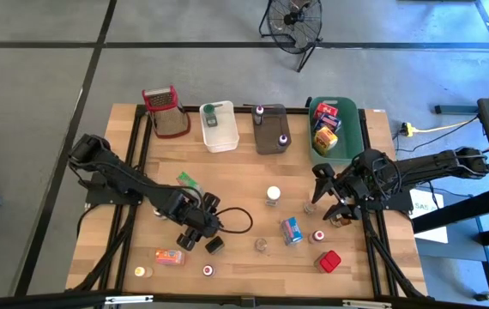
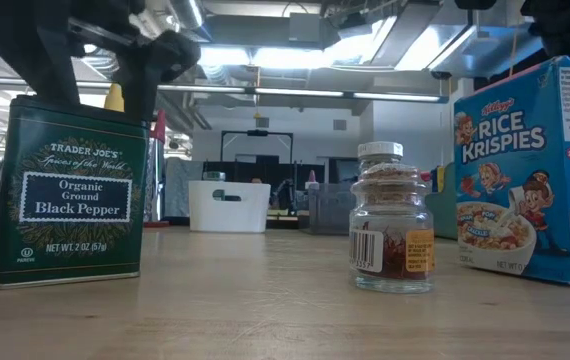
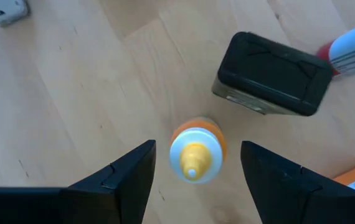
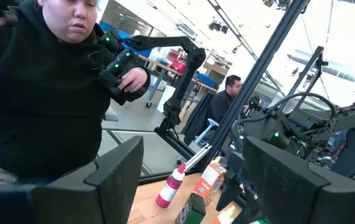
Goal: Pick & Place Kitchen Items
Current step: Put the top yellow coloring bottle into the black transparent bin
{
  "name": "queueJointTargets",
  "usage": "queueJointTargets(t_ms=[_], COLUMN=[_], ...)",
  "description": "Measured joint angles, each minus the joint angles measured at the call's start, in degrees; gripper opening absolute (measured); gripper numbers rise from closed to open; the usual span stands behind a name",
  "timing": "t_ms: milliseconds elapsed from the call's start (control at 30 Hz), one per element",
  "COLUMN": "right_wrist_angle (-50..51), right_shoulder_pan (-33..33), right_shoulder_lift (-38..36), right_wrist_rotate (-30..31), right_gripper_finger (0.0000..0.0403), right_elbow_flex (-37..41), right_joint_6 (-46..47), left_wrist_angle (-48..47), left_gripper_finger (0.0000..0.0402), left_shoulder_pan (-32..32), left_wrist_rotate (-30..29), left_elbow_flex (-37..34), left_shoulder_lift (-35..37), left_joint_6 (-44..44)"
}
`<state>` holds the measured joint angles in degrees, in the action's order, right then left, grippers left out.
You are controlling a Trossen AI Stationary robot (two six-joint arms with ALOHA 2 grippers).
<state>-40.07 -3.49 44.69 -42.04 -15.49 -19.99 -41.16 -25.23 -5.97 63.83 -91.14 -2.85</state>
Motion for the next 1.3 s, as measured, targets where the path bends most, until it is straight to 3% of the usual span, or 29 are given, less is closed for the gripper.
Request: queueJointTargets(t_ms=[267,800,1300], right_wrist_angle=[0.01,1.00,-1.82], right_shoulder_pan=[0.01,0.02,0.02], right_shoulder_lift=[0.00,0.22,3.53], right_wrist_rotate=[0.00,3.34,3.45], right_gripper_finger=[0.0280,0.0280,0.0280], right_elbow_flex=[0.00,0.00,0.02], right_joint_6=[-0.02,-0.07,-0.40], left_wrist_angle=[0.66,2.40,2.04], left_gripper_finger=[0.0230,0.0228,0.0151], left_shoulder_pan=[1.92,2.25,2.84], left_wrist_rotate=[4.86,5.18,5.72], left_elbow_flex=[0.00,0.00,0.02], left_shoulder_lift=[-3.76,-4.17,-4.17], left_joint_6=[-0.24,-2.45,-2.95])
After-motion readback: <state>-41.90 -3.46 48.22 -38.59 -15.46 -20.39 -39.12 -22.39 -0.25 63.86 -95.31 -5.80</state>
